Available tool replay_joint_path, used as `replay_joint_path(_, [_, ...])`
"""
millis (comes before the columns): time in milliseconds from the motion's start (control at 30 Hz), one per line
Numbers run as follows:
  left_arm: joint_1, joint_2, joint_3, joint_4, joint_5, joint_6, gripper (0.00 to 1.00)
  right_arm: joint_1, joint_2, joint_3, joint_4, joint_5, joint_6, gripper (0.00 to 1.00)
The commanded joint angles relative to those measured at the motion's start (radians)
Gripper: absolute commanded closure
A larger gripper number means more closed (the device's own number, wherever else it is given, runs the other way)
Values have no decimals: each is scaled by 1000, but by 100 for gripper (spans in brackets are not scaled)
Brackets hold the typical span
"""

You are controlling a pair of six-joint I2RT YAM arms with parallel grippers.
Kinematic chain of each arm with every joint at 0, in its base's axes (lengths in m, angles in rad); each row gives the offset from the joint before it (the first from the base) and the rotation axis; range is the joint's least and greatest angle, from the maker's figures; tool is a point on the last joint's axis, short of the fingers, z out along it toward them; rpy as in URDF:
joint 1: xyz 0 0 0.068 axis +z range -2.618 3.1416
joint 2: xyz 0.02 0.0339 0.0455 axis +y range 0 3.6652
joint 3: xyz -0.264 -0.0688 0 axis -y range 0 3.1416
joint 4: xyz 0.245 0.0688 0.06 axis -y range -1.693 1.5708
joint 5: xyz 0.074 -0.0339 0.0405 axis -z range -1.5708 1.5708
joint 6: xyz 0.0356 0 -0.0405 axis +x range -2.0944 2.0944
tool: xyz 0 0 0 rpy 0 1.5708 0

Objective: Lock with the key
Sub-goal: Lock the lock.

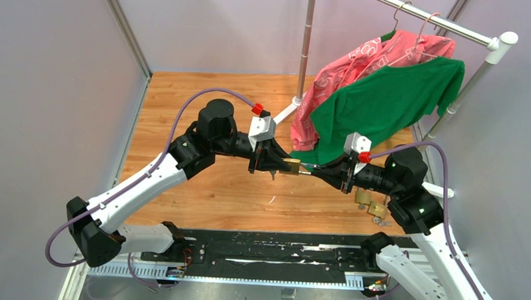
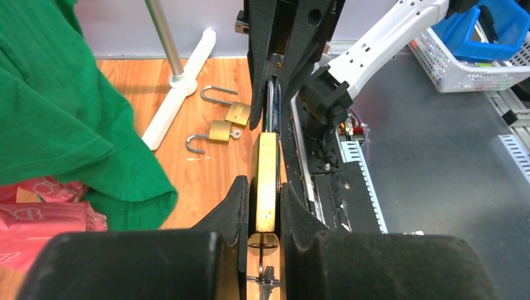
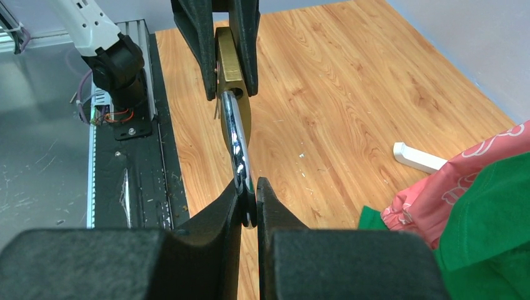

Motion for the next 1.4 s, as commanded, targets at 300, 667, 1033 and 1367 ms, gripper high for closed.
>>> replay_joint_path(300, [6,-34,-26,202,-8,-93,100,21,-50,36,15,-98,25,80])
replay_joint_path(667, [7,-56,-46,201,-12,-73,100,16,9,149,-95,-79,-1,36])
replay_joint_path(1033, [7,-66,-49,220,17,-82,100,-9,19,215,-299,-29,-220,32])
replay_joint_path(1367, [6,-70,-57,221,37,-78,100,-9,48,185,-205,-15,-179,51])
